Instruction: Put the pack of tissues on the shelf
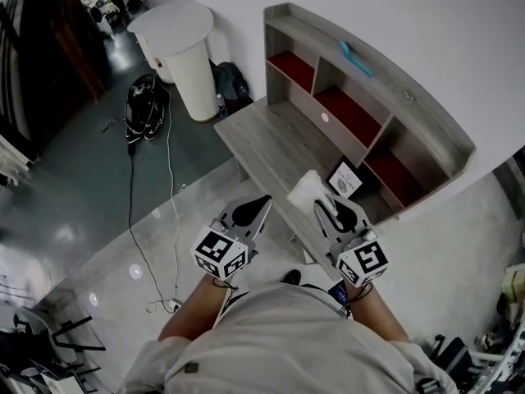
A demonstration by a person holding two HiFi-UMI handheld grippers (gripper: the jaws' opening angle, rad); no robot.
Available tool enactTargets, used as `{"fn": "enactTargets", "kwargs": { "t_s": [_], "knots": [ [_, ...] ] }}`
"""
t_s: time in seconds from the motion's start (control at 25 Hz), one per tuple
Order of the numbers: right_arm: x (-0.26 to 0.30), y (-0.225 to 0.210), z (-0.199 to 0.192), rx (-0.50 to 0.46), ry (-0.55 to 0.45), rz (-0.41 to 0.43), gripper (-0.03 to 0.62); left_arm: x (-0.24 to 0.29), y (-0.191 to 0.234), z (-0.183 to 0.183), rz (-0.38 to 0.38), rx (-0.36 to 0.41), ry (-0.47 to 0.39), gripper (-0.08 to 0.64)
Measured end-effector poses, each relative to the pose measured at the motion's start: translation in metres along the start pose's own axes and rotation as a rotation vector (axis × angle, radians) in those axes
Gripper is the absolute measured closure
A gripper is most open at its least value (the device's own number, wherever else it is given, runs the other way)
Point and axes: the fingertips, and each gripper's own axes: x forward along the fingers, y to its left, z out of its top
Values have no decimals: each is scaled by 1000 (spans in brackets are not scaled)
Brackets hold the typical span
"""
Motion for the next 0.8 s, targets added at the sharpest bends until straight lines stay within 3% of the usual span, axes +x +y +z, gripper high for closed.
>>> {"fn": "enactTargets", "kwargs": {
  "t_s": [0.4,0.8],
  "knots": [
    [-33,-87,-14,5,2,-150,499,100,-20,-2,-136,13,17,546],
    [-57,-141,-35,38,52,-296,500,174,-32,-21,-276,-24,52,546]
  ]
}}
